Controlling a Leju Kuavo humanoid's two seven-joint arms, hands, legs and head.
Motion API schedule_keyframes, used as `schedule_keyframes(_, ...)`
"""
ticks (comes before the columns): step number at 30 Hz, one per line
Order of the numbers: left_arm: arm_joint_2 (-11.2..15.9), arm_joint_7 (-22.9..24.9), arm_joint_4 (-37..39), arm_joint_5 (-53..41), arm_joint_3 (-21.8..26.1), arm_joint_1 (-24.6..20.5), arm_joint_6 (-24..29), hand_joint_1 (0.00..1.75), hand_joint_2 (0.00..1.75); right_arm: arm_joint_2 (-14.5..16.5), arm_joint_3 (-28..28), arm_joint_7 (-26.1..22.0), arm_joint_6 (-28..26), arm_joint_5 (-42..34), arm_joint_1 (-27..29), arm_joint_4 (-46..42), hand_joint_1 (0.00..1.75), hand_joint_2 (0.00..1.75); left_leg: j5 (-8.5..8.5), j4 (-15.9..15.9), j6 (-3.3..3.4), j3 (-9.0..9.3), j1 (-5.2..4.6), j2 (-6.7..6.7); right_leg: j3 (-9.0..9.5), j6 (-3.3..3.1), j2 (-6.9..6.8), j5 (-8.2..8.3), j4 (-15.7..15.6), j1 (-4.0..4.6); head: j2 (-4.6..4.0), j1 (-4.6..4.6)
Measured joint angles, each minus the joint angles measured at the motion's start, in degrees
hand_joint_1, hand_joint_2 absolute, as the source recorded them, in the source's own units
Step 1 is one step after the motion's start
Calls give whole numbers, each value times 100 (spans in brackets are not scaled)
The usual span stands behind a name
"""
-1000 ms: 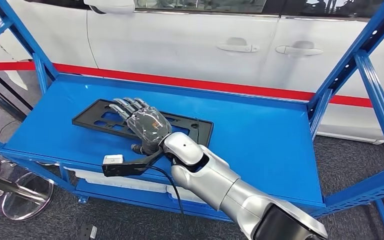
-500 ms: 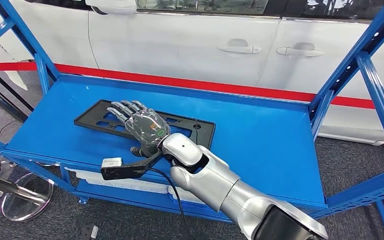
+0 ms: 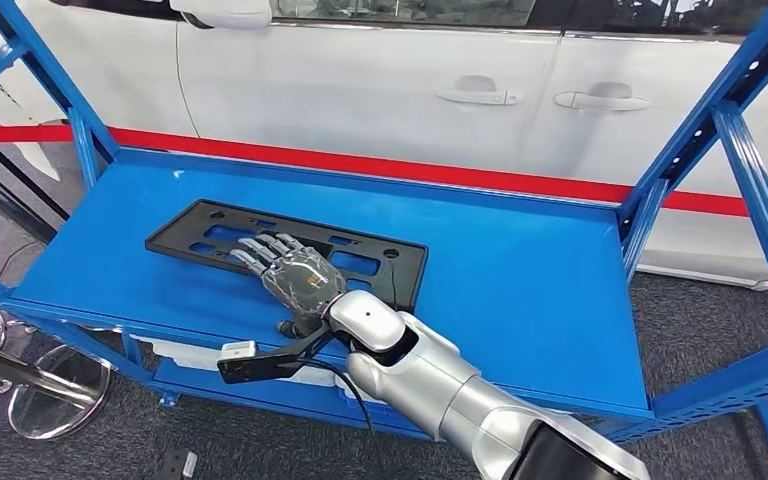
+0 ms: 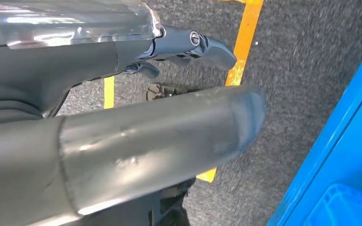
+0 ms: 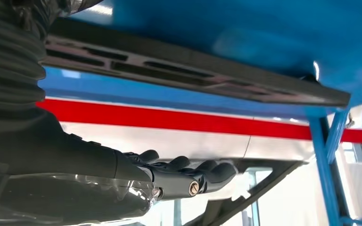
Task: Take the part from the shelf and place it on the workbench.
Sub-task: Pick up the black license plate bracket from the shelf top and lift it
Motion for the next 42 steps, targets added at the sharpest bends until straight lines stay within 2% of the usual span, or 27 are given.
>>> schedule_keyframes(1,-2,2,0,-18,-1,-3,-3,0,0,17,3,24,-61,49,-3,61,0,175,-141,224,-28,-97,6,3,12,-26,-7,11,-21,-16,0,-1)
schedule_keyframes(3,-6,13,1,-55,-2,-6,-7,0,0,39,11,62,-203,150,-4,241,0,175,-509,977,-72,-443,16,6,16,-50,-19,13,-26,-16,0,-1)
schedule_keyframes(4,-6,21,1,-73,-2,-4,-8,0,0,43,15,82,-279,208,0,351,0,175,-627,1322,-85,-608,19,7,15,-52,-23,11,-24,-12,0,0)
schedule_keyframes(5,-6,30,1,-89,-2,-1,-8,0,0,43,16,105,-357,272,3,468,0,175,-644,1497,-90,-696,19,7,15,-54,-24,10,-20,-8,0,0)
schedule_keyframes(6,-5,35,1,-105,-2,1,-7,0,0,45,17,132,-431,337,4,577,0,175,-545,1441,-85,-673,19,7,17,-53,-21,9,-16,-7,0,0)
schedule_keyframes(7,-3,39,1,-121,-2,-1,-5,0,0,50,17,162,-503,400,0,681,0,175,-350,1145,-71,-531,18,7,23,-50,-15,5,-10,-6,0,0)
schedule_keyframes(9,4,43,1,-149,-2,-12,-2,0,0,67,16,219,-631,490,-17,851,0,175,1,316,-24,-124,5,5,29,-27,-2,-9,5,4,0,0)
schedule_keyframes(10,7,46,1,-160,-2,-20,-2,0,0,74,16,247,-692,521,-27,927,0,175,88,24,3,20,-8,2,23,-6,3,-12,11,10,0,-1)
schedule_keyframes(11,9,52,0,-170,-2,-24,-2,0,0,78,16,277,-751,549,-37,998,0,175,101,-116,26,86,-24,-3,14,17,5,-11,13,16,0,0)
schedule_keyframes(13,11,67,0,-195,-2,-25,-2,0,0,80,16,339,-853,604,-56,1126,0,175,108,-156,74,97,-33,-10,6,73,7,2,2,20,0,0)
schedule_keyframes(15,13,82,-1,-221,-2,-27,-1,0,0,80,15,408,-905,660,-100,1246,0,175,144,-206,146,115,-6,6,-27,135,2,-87,101,19,0,1)
schedule_keyframes(17,13,92,-3,-247,-2,-42,-1,0,0,76,14,462,-910,716,-154,1378,0,175,168,-238,199,127,12,24,-250,178,-5,-399,613,10,0,1)
schedule_keyframes(19,17,104,-4,-267,-1,-53,-2,0,0,62,14,501,-908,781,-163,1529,0,175,166,-235,214,124,9,28,-610,201,-8,-734,1381,-5,0,1)
schedule_keyframes(20,20,112,-4,-274,-1,-54,-2,0,0,52,14,527,-913,813,-153,1606,0,175,164,-232,216,126,8,28,-721,209,-8,-776,1604,-14,0,1)
schedule_keyframes(21,21,119,-4,-286,-1,-55,-2,0,0,43,13,554,-927,842,-146,1678,0,175,161,-227,215,132,7,25,-731,211,-8,-702,1608,-20,0,1)
schedule_keyframes(22,21,124,-5,-299,-1,-56,-2,0,0,37,12,578,-944,865,-148,1735,0,175,154,-221,211,141,7,22,-626,205,-10,-525,1376,-25,0,1)
schedule_keyframes(24,20,127,-8,-319,-2,-68,-6,0,0,34,9,603,-971,895,-174,1817,0,175,127,-199,182,158,-3,16,-236,172,-11,-131,567,-20,0,1)
schedule_keyframes(26,21,130,-10,-326,-2,-87,-10,0,0,35,3,623,-987,923,-201,1881,0,175,103,-171,137,152,-24,13,-13,138,-5,14,79,-9,0,0)
schedule_keyframes(29,28,140,-11,-351,-2,-107,-10,0,0,39,-8,772,-1008,1060,-256,1975,0,175,87,-168,49,147,-21,13,2,70,3,17,7,-5,0,0)
schedule_keyframes(31,28,145,-11,-374,-2,-123,-13,0,0,40,-8,937,-1008,1236,-300,2055,0,175,-79,48,-5,61,-12,14,29,1,-8,46,-43,-33,0,0)
schedule_keyframes(34,29,160,-13,-401,-4,-138,-19,0,0,34,-8,1166,-1000,1538,-318,2197,0,175,-595,1103,-68,-411,1,16,30,-44,-21,63,-57,-33,0,0)
schedule_keyframes(35,31,167,-13,-412,-4,-138,-19,0,0,31,-8,1244,-988,1638,-319,2239,0,175,-670,1378,-77,-537,2,17,27,-46,-20,62,-50,-28,0,0)
schedule_keyframes(36,32,173,-13,-425,-4,-138,-19,0,0,27,-8,1326,-974,1736,-323,2277,0,175,-638,1455,-77,-570,2,17,27,-47,-18,60,-43,-24,0,0)
schedule_keyframes(37,33,179,-13,-438,-4,-141,-19,0,0,25,-8,1411,-960,1829,-330,2309,0,175,-500,1290,-68,-489,2,17,32,-47,-13,59,-39,-23,0,0)
schedule_keyframes(39,42,191,-16,-467,-4,-161,-19,0,0,19,-8,1558,-949,1980,-351,2360,0,175,-129,492,-24,-89,-1,17,47,-37,-5,56,-35,-19,0,0)
schedule_keyframes(40,46,195,-19,-480,-4,-177,-19,0,0,10,-8,1613,-949,2032,-362,2383,20,175,-9,124,5,96,-15,16,49,-19,-2,54,-31,-10,0,0)
schedule_keyframes(42,52,200,-25,-498,-3,-204,-19,0,0,-12,-8,1681,-948,2086,-378,2423,99,175,46,-205,59,260,-46,10,46,34,-2,63,-35,1,0,0)
